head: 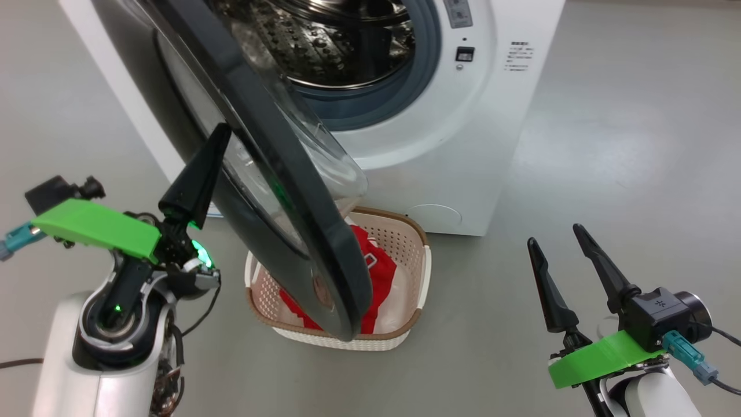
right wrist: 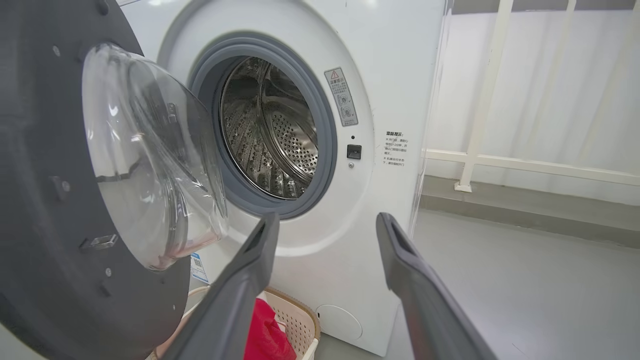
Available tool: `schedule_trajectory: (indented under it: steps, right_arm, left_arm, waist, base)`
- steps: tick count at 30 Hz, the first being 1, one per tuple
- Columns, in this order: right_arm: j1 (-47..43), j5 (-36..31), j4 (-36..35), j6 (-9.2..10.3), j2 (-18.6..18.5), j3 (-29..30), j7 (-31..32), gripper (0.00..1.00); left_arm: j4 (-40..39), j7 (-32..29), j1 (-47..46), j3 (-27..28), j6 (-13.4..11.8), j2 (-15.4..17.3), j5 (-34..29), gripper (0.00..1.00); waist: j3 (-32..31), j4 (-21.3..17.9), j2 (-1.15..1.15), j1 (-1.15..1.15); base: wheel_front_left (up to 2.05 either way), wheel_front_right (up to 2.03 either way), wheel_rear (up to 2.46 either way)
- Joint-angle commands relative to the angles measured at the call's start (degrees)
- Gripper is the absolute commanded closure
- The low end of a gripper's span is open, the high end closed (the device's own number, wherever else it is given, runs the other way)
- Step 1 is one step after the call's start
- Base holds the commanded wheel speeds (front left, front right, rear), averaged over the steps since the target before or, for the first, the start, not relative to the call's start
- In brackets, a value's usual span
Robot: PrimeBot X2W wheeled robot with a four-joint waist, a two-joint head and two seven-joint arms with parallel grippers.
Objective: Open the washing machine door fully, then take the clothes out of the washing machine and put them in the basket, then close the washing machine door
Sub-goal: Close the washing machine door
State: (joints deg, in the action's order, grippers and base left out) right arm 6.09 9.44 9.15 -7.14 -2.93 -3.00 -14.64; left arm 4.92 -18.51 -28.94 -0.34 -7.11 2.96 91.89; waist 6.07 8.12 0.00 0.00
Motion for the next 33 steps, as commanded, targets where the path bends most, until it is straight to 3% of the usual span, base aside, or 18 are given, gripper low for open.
schedule_trajectory:
  steps: [1, 23, 33]
  right_arm:
    - [2.0, -0.2, -1.4, -0.35, 0.1, -1.6, -0.4, 0.0]
    - [2.0, -0.1, -1.9, -0.35, 0.1, -1.6, -0.4, 0.0]
    - [2.0, 1.3, -2.5, -0.35, 0.1, -1.9, -0.4, 0.0]
  left_arm:
    - [-1.0, -0.3, -2.8, 1.0, 0.3, 1.0, 0.4, 1.0]
    - [5.3, 1.9, -10.1, 0.0, 1.5, 0.2, 3.0, 1.0]
    - [9.6, 6.1, -14.9, 0.0, 2.7, 0.1, 2.2, 1.0]
  waist:
    - [0.2, -1.3, 0.0, 0.0]
    - [1.8, -8.0, 0.0, 0.0]
    - [3.9, -11.5, 0.0, 0.0]
  base:
    - [0.0, 0.0, 0.0]
    - [0.0, 0.0, 0.0]
    - [0.0, 0.0, 0.0]
